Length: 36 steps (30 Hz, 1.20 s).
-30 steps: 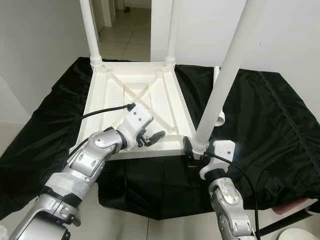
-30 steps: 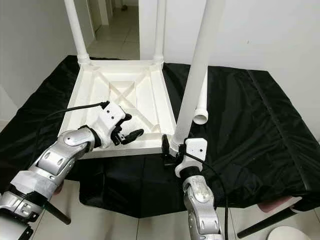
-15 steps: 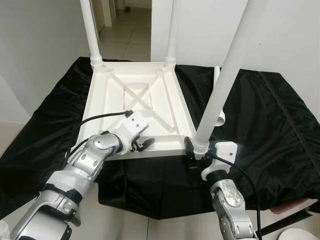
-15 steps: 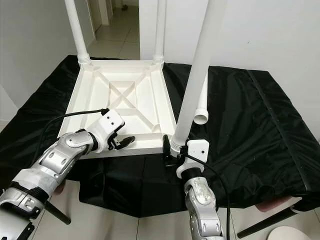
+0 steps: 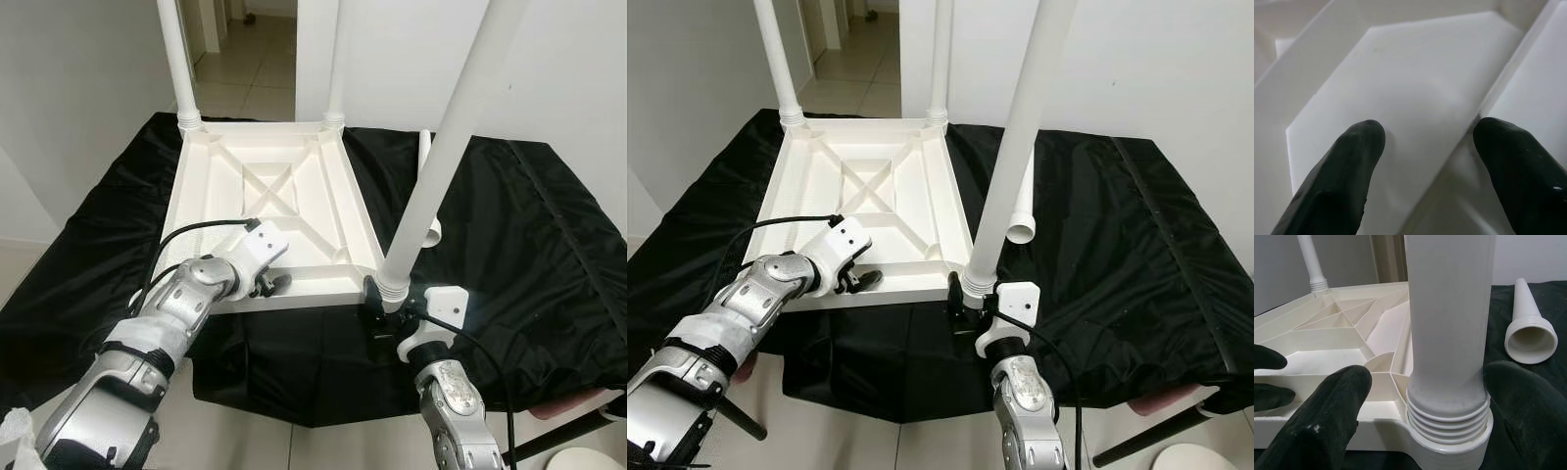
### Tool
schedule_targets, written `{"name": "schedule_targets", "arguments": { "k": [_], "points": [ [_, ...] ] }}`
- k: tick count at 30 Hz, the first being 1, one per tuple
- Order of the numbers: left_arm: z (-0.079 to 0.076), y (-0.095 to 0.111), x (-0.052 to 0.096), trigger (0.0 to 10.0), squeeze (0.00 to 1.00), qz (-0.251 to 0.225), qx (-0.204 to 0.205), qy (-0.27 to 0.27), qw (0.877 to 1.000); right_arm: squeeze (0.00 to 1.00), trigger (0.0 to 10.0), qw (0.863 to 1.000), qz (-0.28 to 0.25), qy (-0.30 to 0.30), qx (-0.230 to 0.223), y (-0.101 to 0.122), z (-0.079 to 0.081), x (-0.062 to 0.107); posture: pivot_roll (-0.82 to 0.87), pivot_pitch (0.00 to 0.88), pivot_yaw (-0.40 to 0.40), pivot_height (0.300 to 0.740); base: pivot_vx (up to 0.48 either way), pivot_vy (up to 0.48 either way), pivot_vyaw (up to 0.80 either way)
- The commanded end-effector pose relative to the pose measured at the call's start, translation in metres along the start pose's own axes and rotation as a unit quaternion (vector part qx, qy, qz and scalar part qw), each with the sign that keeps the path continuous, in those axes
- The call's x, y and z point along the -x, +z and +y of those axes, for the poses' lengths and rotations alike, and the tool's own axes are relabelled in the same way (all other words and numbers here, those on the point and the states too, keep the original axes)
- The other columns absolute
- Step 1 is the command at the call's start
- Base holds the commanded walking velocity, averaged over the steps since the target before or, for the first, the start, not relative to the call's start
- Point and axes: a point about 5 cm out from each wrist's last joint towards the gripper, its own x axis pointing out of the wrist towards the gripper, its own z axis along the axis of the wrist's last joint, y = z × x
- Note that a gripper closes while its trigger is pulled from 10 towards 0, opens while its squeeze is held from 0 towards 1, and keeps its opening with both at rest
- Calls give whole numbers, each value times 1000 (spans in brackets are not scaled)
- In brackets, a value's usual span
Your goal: Building children table
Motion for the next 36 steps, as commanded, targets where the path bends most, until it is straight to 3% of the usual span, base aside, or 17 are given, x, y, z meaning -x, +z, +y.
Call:
{"name": "schedule_targets", "arguments": {
  "k": [1,9,22,23,25,26,32,33,36],
  "points": [
    [8,-6,-1,10000,0,22,18,60,998,0,10000,1000,-2,-5,-3,-1,1,3,-44,0,24,740,0,0,0],
    [10,-8,-3,10000,0,35,13,67,997,0,10000,1000,-4,-6,-3,-1,1,1,-39,0,28,740,0,0,0],
    [20,-12,-7,9686,0,81,44,111,990,0,10000,1000,-8,-6,6,1,-2,-4,-41,0,36,740,0,0,0],
    [20,-11,-8,8471,0,81,48,114,989,0,10000,1000,-9,-10,10,2,-4,-4,-41,0,36,740,0,0,0],
    [20,-10,-9,8118,0,80,52,116,989,0,10000,1000,-11,-14,13,4,-7,-5,-41,0,34,740,0,0,0],
    [20,-9,-9,4784,0,79,54,117,989,0,10000,1000,-12,-18,15,5,-10,-5,-41,0,34,740,0,0,0],
    [25,-9,-8,3843,0,81,57,134,986,0,10000,999,-14,-31,26,9,-20,-5,-51,0,29,740,0,0,0],
    [27,-9,-7,2980,0,81,57,139,985,0,10000,999,-13,-31,27,9,-20,-4,-52,0,28,740,0,0,0],
    [29,-9,-6,2863,0,81,58,144,985,0,10000,999,-12,-31,28,9,-20,-2,-57,0,24,740,0,0,0]
  ]
}}
